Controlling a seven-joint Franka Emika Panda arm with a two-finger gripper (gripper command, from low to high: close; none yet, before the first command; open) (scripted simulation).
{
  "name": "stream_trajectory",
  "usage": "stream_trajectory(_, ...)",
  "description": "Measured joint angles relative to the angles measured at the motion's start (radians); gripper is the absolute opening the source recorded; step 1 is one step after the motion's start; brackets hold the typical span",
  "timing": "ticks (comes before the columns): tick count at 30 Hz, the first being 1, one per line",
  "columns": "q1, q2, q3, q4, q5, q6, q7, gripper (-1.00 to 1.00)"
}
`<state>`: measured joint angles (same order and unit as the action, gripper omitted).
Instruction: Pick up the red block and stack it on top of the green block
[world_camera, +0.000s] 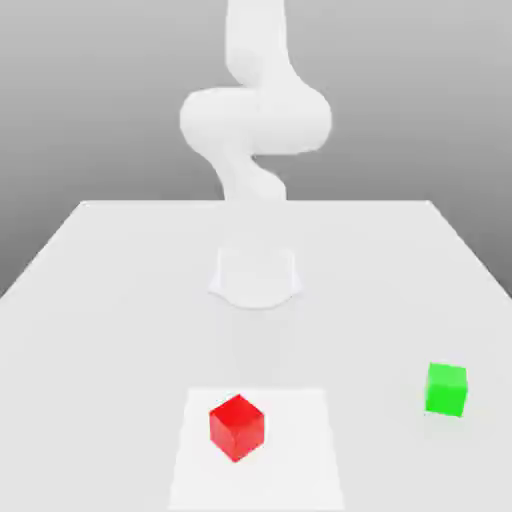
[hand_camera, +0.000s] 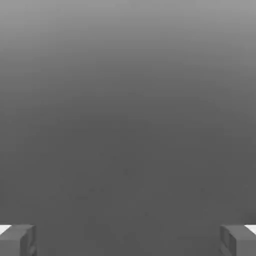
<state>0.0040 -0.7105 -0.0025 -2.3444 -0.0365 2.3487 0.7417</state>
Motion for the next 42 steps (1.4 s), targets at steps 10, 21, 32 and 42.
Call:
stream_trajectory(10,0.025,0.373,-0.063,-0.182,-0.097,0.201,-0.282,0.00)
stream_trajectory(21,0.048,0.768,-0.106,-0.365,0.046,0.433,-0.739,0.00)
stream_trajectory(32,0.013,0.975,-0.056,-0.344,0.118,0.601,-0.806,-1.00)
stream_trajectory(42,0.076,0.758,-0.052,-0.372,0.051,0.415,-0.688,-1.00)
